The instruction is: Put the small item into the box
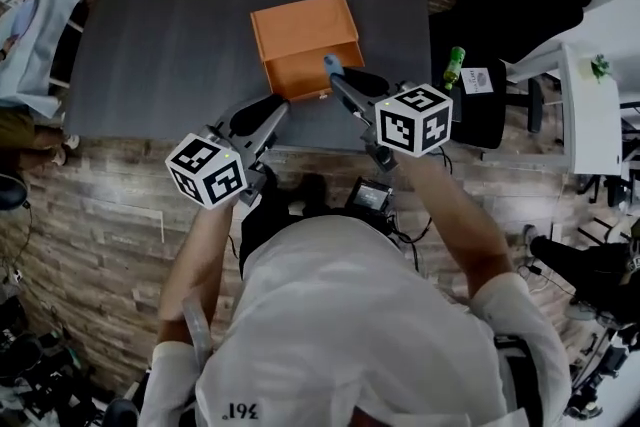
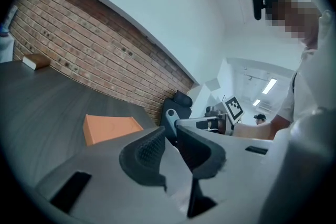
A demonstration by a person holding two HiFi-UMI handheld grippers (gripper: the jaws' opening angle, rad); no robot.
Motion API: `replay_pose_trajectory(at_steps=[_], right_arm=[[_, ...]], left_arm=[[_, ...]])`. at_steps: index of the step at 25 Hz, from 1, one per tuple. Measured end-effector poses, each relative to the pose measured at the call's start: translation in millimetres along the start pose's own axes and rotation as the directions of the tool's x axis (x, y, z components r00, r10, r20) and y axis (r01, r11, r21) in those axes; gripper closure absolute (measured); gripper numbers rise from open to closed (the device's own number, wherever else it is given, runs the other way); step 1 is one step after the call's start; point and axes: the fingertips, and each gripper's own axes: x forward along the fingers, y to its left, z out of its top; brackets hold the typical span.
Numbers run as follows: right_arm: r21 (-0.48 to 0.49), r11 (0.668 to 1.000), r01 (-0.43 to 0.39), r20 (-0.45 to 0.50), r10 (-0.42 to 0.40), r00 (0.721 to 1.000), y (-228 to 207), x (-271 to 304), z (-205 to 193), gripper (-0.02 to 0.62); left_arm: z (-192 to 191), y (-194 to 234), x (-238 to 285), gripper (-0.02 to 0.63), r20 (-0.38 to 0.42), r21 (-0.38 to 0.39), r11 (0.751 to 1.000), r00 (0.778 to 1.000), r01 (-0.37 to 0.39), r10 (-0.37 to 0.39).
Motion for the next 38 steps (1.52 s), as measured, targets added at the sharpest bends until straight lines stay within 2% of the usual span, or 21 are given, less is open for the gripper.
replay_pose_trajectory(at_steps=[8, 12, 18, 26, 30, 38], right_arm=[[-0.031, 0.997, 0.066, -0.130, -0.070, 0.989, -23, 49, -23, 0.514], [-0.048, 0.995, 0.091, -0.213, -0.099, 0.972, -36, 74, -43, 0.514], [-0.059, 0.994, 0.091, -0.320, -0.105, 0.942, -44, 115, -68, 0.514], [-0.122, 0.986, 0.117, -0.452, -0.160, 0.878, -65, 143, -96, 0.514], [-0.189, 0.977, 0.095, -0.515, -0.182, 0.838, -72, 151, -110, 0.514], [-0.283, 0.957, 0.069, -0.571, -0.226, 0.789, -82, 165, -126, 0.514]], left_arm=[[-16, 39, 20, 0.531, -0.097, -0.028, 0.999, 0.995, 0.017, -0.019], [-27, 53, 27, 0.531, -0.138, -0.043, 0.999, 0.990, 0.024, -0.029], [-40, 64, 34, 0.535, -0.185, -0.021, 0.999, 0.982, 0.044, -0.048], [-65, 74, 32, 0.551, -0.243, -0.069, 0.997, 0.968, 0.039, -0.055], [-73, 78, 32, 0.554, -0.256, -0.097, 0.995, 0.966, 0.022, -0.046], [-78, 82, 19, 0.557, -0.265, -0.110, 0.994, 0.964, -0.012, -0.018]])
